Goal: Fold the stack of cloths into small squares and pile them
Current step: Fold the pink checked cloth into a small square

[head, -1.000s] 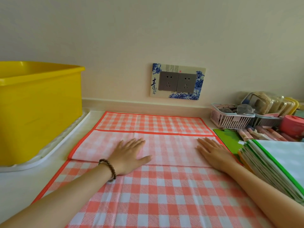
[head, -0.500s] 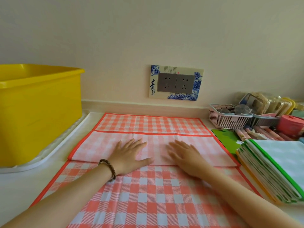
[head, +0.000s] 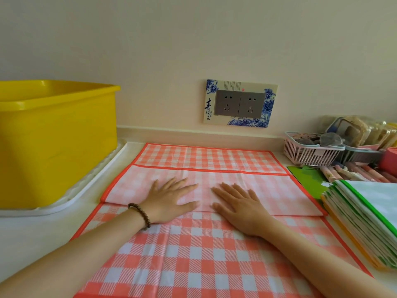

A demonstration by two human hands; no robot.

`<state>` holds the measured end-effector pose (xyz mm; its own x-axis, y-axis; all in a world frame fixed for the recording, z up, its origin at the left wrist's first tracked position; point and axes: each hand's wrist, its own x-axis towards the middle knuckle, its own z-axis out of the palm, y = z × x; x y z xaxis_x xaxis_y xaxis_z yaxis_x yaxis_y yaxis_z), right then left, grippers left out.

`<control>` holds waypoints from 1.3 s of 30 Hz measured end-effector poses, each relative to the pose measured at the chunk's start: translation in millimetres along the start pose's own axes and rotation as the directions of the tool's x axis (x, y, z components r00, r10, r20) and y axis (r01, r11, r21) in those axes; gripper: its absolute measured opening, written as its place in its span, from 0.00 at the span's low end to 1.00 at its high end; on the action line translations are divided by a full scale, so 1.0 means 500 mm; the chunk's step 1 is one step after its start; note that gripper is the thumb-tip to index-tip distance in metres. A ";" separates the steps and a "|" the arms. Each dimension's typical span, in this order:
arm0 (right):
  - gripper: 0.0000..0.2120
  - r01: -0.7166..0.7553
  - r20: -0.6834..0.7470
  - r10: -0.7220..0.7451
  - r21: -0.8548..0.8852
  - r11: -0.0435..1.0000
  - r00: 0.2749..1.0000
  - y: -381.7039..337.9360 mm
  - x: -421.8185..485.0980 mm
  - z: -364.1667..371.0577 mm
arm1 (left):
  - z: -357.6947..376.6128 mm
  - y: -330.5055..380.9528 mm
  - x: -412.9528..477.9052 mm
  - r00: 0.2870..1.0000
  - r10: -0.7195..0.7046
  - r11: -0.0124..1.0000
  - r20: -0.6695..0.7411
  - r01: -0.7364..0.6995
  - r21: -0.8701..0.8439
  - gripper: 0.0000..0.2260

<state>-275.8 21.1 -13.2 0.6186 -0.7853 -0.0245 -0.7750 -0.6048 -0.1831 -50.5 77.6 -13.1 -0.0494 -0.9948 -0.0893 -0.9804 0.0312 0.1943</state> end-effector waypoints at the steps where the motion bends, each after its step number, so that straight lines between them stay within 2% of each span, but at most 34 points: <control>1: 0.27 0.000 0.002 0.000 -0.003 1.000 1.000 0.001 0.000 -0.001 | -0.003 -0.012 -0.008 1.000 -0.016 1.000 0.003 0.016 -0.002 0.37; 5: 0.29 0.002 0.008 -0.002 -0.013 1.000 1.000 0.002 0.001 -0.001 | -0.014 -0.072 -0.050 0.996 -0.091 0.996 -0.010 0.091 -0.008 0.35; 12: 0.37 0.006 0.015 -0.006 -0.005 1.000 1.000 0.002 0.002 -0.002 | -0.023 -0.128 -0.097 0.987 -0.156 0.986 -0.037 0.154 -0.056 0.49; 17: 0.29 -0.004 0.058 0.002 0.042 0.999 0.998 0.004 0.008 -0.011 | -0.058 -0.119 -0.085 0.985 -0.167 0.975 0.048 0.172 -0.141 0.52; 19: 0.27 -0.011 -0.001 0.011 0.143 0.990 1.000 0.006 0.011 -0.015 | -0.068 -0.100 -0.080 0.993 -0.117 0.977 0.006 0.116 -0.180 0.45; 22: 0.22 0.047 -0.147 -0.003 0.296 0.954 0.989 0.004 -0.005 -0.023 | -0.065 -0.051 -0.073 0.997 0.032 0.981 -0.075 -0.046 -0.191 0.32; 24: 0.20 0.105 -0.146 -0.066 0.274 0.956 0.987 0.001 -0.022 -0.031 | -0.058 -0.028 -0.066 0.987 0.128 0.978 -0.092 -0.141 -0.155 0.26; 27: 0.19 0.144 -0.081 -0.129 0.231 0.962 0.988 0.002 -0.040 -0.041 | -0.058 -0.010 -0.059 0.981 0.171 0.980 -0.091 -0.179 -0.088 0.18; 34: 0.17 0.169 -0.090 -0.153 0.218 0.961 0.984 0.025 -0.049 -0.033 | -0.059 0.000 -0.067 0.975 0.191 0.982 -0.116 -0.189 0.022 0.14; 36: 0.18 0.162 -0.084 -0.149 0.188 0.969 0.985 0.027 -0.047 -0.032 | -0.058 -0.001 -0.066 0.973 0.180 0.983 -0.144 -0.183 -0.002 0.14; 39: 0.18 0.149 -0.117 -0.145 0.025 0.989 0.982 0.026 -0.041 -0.038 | -0.061 -0.011 -0.060 0.973 0.116 0.984 -0.202 -0.140 -0.109 0.11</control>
<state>-300.9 27.1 3.7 0.7051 -0.6992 0.1180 -0.6707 -0.7117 -0.2090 -38.1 104.2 18.4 -0.1236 -0.9834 0.1327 -0.9370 0.1597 0.3106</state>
